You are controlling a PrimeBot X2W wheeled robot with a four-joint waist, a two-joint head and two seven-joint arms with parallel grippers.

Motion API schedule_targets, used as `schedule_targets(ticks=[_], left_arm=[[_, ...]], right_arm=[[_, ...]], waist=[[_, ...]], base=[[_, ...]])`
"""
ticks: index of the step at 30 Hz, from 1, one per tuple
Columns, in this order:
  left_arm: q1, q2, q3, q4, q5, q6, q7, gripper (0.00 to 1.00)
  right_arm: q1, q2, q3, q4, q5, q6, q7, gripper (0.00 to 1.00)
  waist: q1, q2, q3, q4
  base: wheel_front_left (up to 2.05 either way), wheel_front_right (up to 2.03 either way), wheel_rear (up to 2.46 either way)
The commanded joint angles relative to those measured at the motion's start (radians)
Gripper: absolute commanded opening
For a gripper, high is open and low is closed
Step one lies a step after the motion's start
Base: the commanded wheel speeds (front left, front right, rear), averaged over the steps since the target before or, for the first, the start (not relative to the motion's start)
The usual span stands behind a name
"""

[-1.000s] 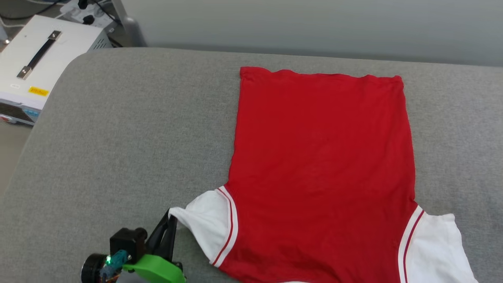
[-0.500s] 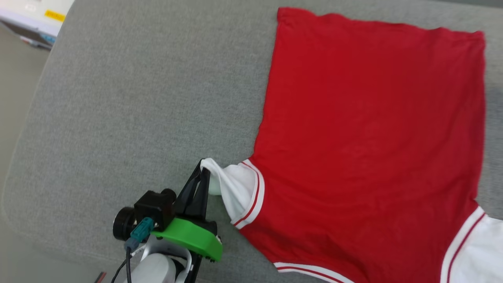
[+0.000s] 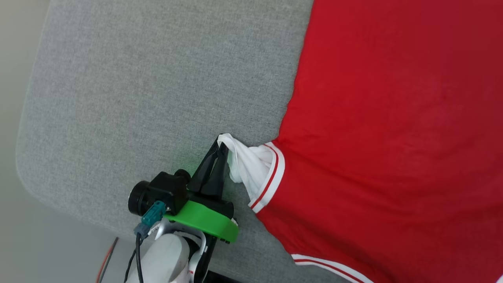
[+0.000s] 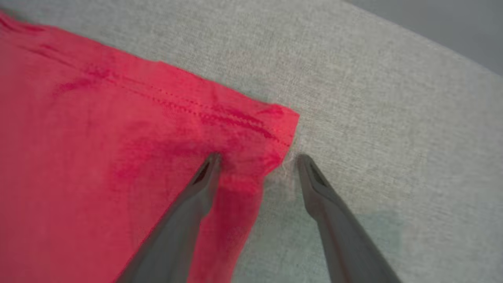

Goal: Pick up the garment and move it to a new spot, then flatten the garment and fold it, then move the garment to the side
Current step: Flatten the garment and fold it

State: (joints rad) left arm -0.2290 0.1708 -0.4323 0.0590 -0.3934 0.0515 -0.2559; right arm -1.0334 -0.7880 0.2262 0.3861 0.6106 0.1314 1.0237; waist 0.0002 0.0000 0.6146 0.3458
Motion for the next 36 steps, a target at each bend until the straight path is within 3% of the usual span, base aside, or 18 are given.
schedule_targets(ticks=[1, 7, 8, 9, 23, 29, 36], left_arm=[[-0.021, -0.014, 0.014, 0.006, 0.017, -0.011, -0.006, 0.00], [-0.018, -0.046, 0.053, 0.031, 0.050, -0.046, -0.006, 0.00], [-0.016, -0.049, 0.059, 0.035, 0.055, -0.051, -0.006, 0.00], [-0.015, -0.051, 0.066, 0.039, 0.060, -0.058, -0.006, 0.00], [0.051, -0.047, 0.167, 0.100, 0.104, -0.105, -0.006, 0.00], [0.108, -0.030, 0.207, 0.138, 0.100, -0.112, -0.006, 0.00], [0.184, -0.013, 0.250, 0.167, 0.088, -0.111, -0.006, 0.00]], right_arm=[[0.002, 0.003, 0.016, 0.016, -0.011, -0.001, -0.011, 1.00], [0.078, 0.000, 0.071, 0.060, 0.022, -0.001, -0.002, 1.00], [0.081, -0.003, 0.074, 0.062, 0.028, -0.001, -0.006, 0.40], [0.082, -0.008, 0.075, 0.064, 0.033, -0.001, -0.014, 0.00], [0.084, -0.028, 0.136, 0.034, 0.077, -0.001, -0.271, 0.00], [0.210, -0.096, 0.190, -0.022, 0.132, -0.001, -0.369, 0.00], [0.429, -0.151, 0.174, -0.076, 0.207, -0.001, -0.469, 0.00]], waist=[[-0.0002, 0.0000, 0.065, 0.050], [-0.0002, 0.0000, 0.059, 0.041], [-0.0002, 0.0000, 0.055, 0.038], [-0.0002, 0.0000, 0.048, 0.034], [-0.0002, 0.0000, -0.142, -0.071], [-0.0002, 0.0000, -0.250, -0.130], [-0.0002, 0.0000, -0.358, -0.193]], base=[[0.00, 0.00, 0.00], [0.00, 0.00, 0.00], [0.00, 0.00, 0.00], [0.00, 0.00, 0.00], [0.00, 0.00, 0.00], [0.00, 0.00, 0.00], [0.00, 0.00, 0.00]])
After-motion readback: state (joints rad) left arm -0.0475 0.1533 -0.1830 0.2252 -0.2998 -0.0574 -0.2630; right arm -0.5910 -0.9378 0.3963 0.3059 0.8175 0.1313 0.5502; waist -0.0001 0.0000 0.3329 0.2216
